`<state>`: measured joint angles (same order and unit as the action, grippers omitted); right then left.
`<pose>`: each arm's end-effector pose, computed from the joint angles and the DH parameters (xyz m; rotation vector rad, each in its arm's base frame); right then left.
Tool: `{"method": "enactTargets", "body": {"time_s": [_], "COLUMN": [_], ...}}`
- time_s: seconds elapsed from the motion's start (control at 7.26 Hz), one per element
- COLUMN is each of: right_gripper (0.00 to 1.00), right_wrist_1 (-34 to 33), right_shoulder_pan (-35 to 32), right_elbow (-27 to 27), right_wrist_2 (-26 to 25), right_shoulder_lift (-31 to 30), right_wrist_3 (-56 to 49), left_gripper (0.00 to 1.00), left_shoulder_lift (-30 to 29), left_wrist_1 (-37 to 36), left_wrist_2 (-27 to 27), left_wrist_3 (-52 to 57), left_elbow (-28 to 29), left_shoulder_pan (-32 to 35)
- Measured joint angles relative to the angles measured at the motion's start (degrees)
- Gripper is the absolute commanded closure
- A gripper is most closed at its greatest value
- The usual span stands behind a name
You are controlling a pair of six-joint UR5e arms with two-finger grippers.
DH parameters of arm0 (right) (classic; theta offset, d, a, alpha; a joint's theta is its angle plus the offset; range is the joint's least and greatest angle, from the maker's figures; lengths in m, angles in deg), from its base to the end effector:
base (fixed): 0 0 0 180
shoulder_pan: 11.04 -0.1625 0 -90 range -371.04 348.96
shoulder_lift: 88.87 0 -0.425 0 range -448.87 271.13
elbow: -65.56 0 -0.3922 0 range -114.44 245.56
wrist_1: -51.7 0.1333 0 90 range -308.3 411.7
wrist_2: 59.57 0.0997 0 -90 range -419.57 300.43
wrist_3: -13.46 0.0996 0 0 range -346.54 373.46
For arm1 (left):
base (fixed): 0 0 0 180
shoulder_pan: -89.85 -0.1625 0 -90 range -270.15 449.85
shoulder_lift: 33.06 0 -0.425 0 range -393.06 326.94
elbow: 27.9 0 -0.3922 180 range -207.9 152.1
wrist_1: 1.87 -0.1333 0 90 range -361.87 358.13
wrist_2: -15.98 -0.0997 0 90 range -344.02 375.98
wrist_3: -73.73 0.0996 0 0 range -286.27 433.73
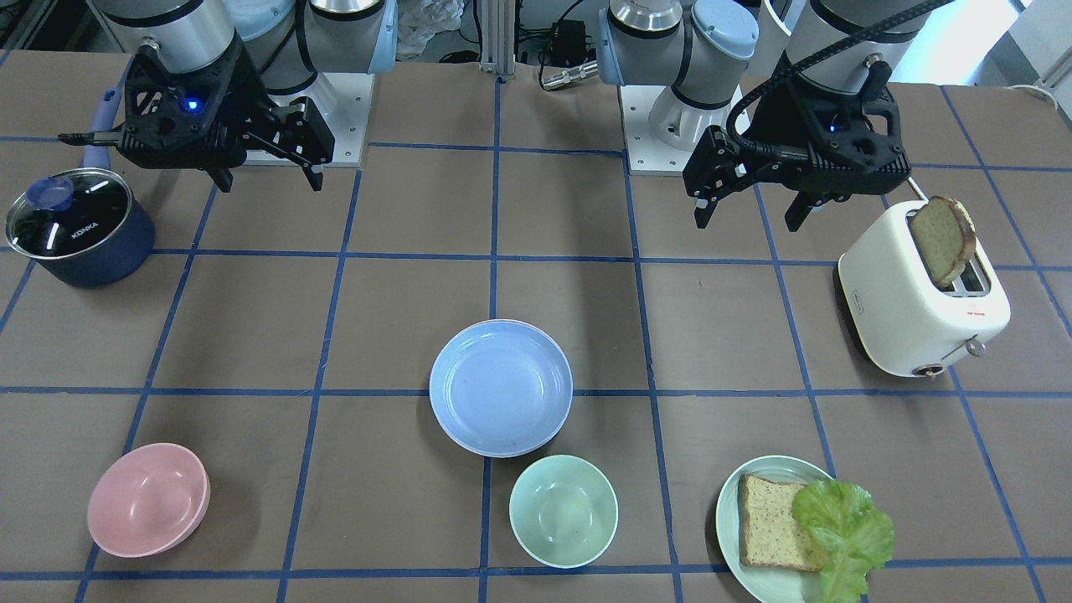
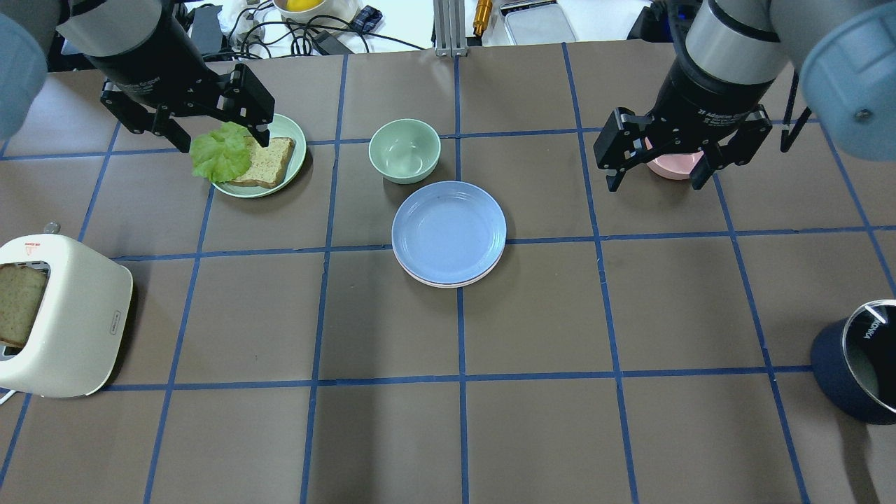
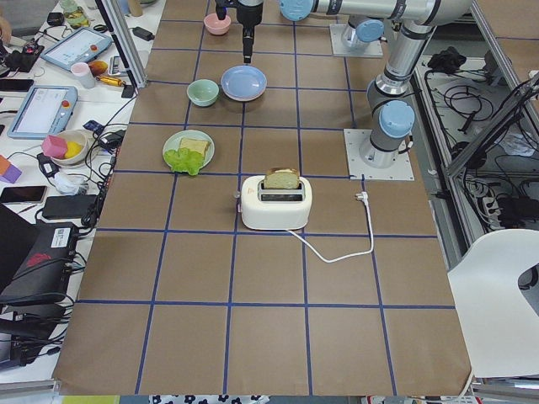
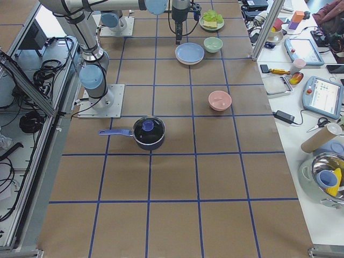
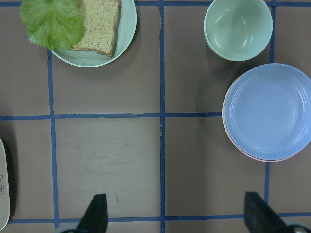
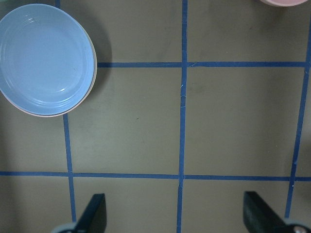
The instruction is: Stack three plates with pink and blue
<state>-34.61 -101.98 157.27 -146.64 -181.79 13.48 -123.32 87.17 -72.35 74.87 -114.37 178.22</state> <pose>0.1460 -0.4634 0.4915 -0.0231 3.0900 0.0675 -0.1219 -0.5039 0.5179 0.0116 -3.1121 0.1160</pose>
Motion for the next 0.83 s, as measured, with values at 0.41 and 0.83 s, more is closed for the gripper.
{"method": "enactTargets", "body": {"time_s": [0.41, 0.83], "right_gripper": [0.0, 0.0], "right_wrist_1": [-0.1, 1.18], "right_shoulder_pan": [-0.04, -0.03], "right_elbow": [0.14, 0.19], "right_wrist_2": [-0.75, -3.79], "right_shoulder_lift": [0.32, 0.29], "right_wrist_3": [-0.44, -0.67], "left_gripper": [0.0, 0.0], "left_shoulder_lift": [0.0, 0.0], "left_wrist_1": [-0.02, -0.01], "left_wrist_2": [0.0, 0.0], "left_wrist_3": [0.1, 0.06], "left_elbow": [0.08, 0.08], "left_shoulder_pan": [-0.12, -0.18]}}
